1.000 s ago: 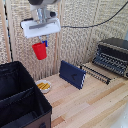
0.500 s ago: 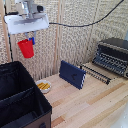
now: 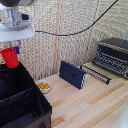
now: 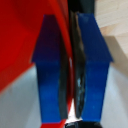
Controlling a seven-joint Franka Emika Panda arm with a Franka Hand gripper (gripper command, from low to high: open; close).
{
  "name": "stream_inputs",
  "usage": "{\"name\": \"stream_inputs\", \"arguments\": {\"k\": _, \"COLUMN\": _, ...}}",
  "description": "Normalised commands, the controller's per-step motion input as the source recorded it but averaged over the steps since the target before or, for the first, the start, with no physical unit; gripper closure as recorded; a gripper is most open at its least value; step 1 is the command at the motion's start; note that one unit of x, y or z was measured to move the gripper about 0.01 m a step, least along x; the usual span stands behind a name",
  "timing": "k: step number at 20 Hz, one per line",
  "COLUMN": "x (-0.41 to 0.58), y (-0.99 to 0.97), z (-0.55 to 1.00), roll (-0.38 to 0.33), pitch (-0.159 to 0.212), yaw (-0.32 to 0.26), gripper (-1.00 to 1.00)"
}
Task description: Kindly spot and seek the red cup placed ahead of you. Cautiously adjust your gripper towards the red cup, gripping it gently. Find the after-storage area of the caddy. Relocate the red cup in your grip over the rear portion and softly release it into the compartment.
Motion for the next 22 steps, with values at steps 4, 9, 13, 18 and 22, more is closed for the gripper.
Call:
{"name": "stream_inputs", "arguments": {"k": 4, "x": 0.0, "y": 0.41, "z": -0.26, "roll": -0.014, "pitch": -0.059, "yaw": 0.017, "gripper": 1.0}}
{"name": "stream_inputs", "arguments": {"k": 9, "x": 0.05, "y": 0.15, "z": -0.36, "roll": -0.009, "pitch": -0.102, "yaw": 0.082, "gripper": 1.0}}
{"name": "stream_inputs", "arguments": {"k": 13, "x": 0.044, "y": 0.11, "z": -0.36, "roll": -0.051, "pitch": -0.109, "yaw": 0.127, "gripper": 1.0}}
{"name": "stream_inputs", "arguments": {"k": 18, "x": 0.004, "y": 0.12, "z": -0.27, "roll": -0.195, "pitch": -0.079, "yaw": 0.152, "gripper": 1.0}}
{"name": "stream_inputs", "arguments": {"k": 22, "x": 0.039, "y": 0.1, "z": -0.12, "roll": -0.219, "pitch": -0.036, "yaw": 0.144, "gripper": -1.0}}
